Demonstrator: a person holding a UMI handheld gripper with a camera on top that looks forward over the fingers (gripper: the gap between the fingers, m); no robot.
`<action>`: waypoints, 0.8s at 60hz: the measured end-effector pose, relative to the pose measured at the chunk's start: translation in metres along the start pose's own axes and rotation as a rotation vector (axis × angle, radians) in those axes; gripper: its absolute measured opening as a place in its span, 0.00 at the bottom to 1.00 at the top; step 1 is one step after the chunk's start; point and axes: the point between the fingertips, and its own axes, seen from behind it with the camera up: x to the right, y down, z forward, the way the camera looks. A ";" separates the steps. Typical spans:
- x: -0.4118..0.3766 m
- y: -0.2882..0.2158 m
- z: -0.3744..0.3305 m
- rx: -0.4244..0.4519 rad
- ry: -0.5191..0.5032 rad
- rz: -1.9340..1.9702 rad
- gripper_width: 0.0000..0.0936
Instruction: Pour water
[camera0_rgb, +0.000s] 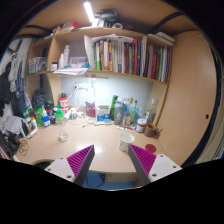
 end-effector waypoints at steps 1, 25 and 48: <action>-0.003 -0.001 -0.002 0.006 0.003 0.000 0.85; -0.091 -0.003 0.047 0.065 -0.057 0.054 0.85; -0.306 0.017 0.260 0.181 -0.362 -0.015 0.85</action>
